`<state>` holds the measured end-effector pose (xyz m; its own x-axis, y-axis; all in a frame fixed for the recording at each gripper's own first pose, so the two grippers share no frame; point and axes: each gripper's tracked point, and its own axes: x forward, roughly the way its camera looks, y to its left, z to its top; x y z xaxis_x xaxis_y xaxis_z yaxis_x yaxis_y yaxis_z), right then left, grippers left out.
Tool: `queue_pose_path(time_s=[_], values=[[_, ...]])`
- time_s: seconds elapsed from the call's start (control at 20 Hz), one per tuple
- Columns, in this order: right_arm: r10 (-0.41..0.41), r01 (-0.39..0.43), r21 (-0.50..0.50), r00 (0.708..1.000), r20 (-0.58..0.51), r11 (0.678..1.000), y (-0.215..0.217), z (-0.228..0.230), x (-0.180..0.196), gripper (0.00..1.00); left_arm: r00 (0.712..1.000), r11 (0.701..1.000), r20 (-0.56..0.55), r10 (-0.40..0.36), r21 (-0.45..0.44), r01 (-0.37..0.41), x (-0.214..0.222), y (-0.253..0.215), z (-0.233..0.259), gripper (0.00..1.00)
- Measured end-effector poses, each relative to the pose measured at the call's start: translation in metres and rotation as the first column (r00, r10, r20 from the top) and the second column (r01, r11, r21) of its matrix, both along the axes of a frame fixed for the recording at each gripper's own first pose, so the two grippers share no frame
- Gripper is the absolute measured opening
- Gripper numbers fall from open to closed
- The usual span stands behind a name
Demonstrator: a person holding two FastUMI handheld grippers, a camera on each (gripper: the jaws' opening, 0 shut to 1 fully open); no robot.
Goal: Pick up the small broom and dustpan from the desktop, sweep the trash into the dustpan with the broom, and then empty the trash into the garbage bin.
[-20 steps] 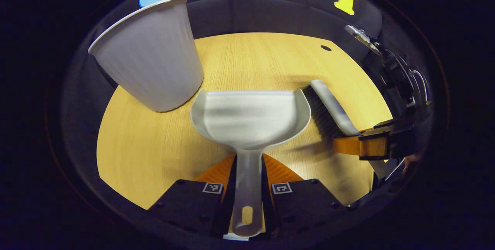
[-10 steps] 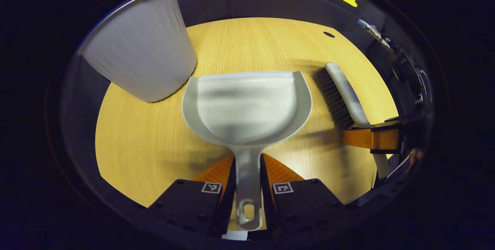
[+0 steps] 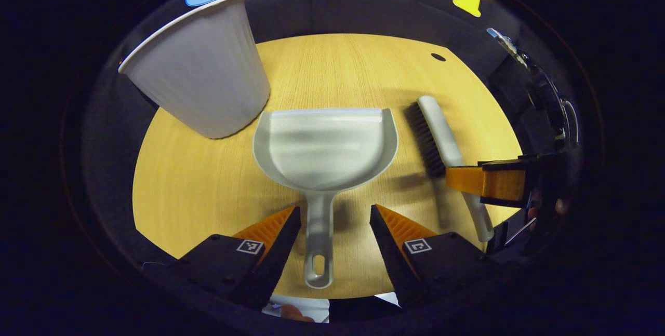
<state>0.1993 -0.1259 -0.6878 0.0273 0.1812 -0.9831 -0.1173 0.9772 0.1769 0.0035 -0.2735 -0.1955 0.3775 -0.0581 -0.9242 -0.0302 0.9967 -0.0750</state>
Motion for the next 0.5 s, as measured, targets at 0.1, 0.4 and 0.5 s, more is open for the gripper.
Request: queue_pose_path(time_s=[0.1,0.4,0.5], values=[[-0.004,0.002,0.020,0.996,0.094,1.000,0.001,0.029,0.005,0.99,0.997,1.000,0.073,0.017,-0.005,-0.017,-0.008,0.004,0.031,0.81],[-0.091,0.034,0.115,0.842,0.531,0.993,0.010,0.138,0.012,0.99,0.900,0.992,0.430,0.069,-0.123,-0.018,-0.044,0.012,0.156,0.81],[-0.093,0.009,0.125,0.719,0.689,0.992,0.009,0.163,0.007,0.89,0.799,0.994,0.595,0.081,-0.112,-0.017,-0.057,0.030,0.190,0.81]])
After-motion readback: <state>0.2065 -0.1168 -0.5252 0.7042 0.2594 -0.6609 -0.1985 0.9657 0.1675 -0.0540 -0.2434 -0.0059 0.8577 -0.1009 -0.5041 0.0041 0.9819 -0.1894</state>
